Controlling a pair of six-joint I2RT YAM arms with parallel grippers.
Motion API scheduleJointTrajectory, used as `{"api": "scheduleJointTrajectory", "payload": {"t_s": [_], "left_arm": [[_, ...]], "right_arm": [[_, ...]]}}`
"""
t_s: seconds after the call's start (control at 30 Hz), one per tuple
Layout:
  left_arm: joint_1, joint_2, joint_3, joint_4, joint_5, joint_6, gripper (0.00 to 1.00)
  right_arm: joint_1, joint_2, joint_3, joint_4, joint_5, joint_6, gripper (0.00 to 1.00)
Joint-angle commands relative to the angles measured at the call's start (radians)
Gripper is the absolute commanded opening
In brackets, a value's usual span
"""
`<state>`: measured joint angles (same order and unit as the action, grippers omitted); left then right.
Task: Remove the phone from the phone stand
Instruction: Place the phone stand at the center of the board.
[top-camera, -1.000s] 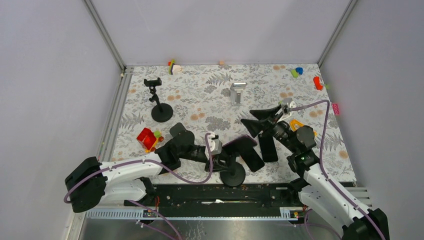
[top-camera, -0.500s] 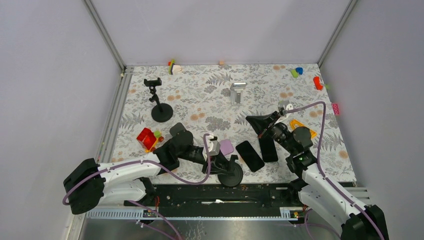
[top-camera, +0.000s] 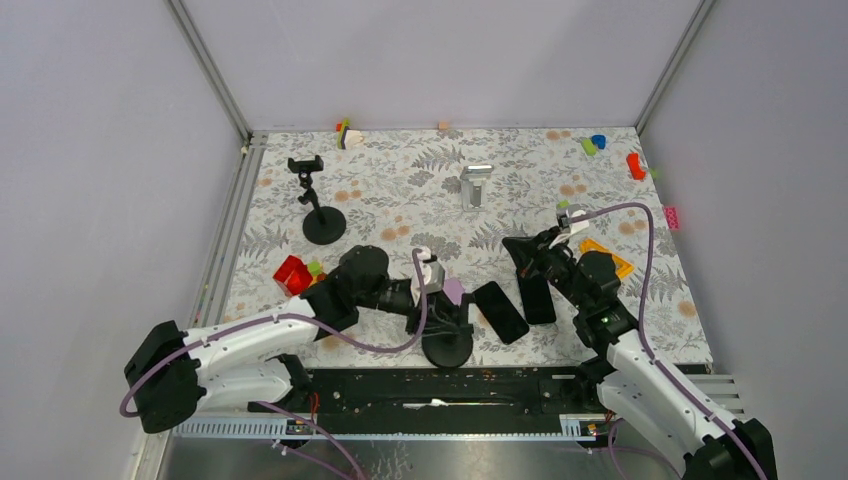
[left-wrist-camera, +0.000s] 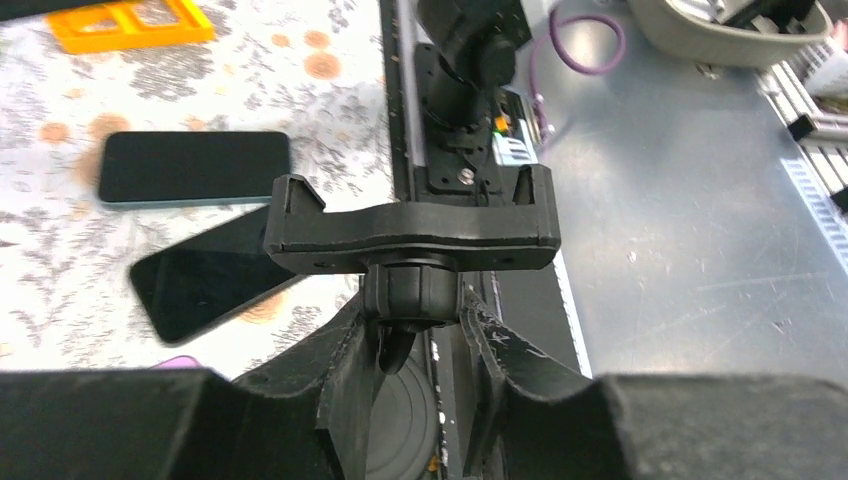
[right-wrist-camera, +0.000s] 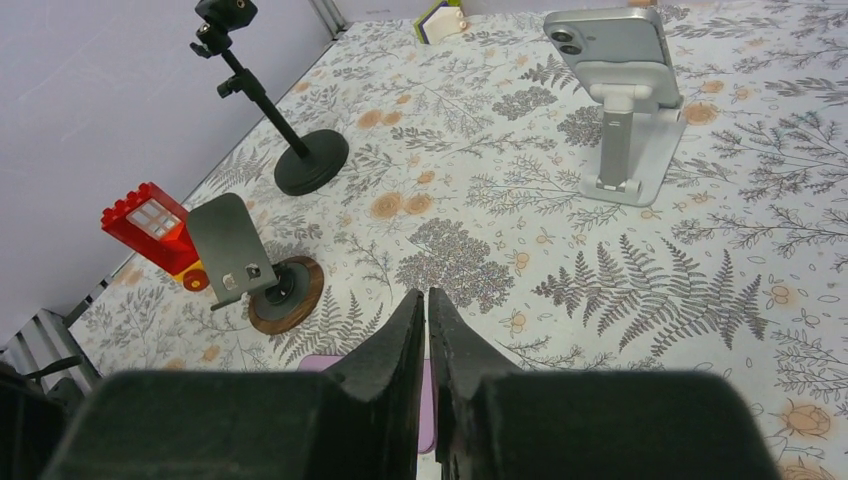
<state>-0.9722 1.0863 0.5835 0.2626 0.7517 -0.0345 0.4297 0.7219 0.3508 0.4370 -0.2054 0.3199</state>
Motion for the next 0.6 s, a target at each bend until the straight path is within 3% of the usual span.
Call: {"api": "scheduleJointTrajectory", "payload": {"t_s": [0.0, 0.23, 0.57], "left_arm": [[0.068, -0.009, 0.163, 0.027, -0.028, 0.009, 0.00], [0.259, 0.174, 0.401, 0.011, 0.004, 0.014, 0.00], [0.468, 0.460, 0.536, 0.355, -0.106, -0.100, 0.00]], "right_arm": [[0.000, -0.039, 0.019, -0.037, 0.050, 0.019, 0.12], [0.001, -0.095, -0.016, -0.089, 0.069, 0.043, 0.12], [0.000, -0.112, -0.053, -0.074, 0.016, 0.042, 0.09]]}}
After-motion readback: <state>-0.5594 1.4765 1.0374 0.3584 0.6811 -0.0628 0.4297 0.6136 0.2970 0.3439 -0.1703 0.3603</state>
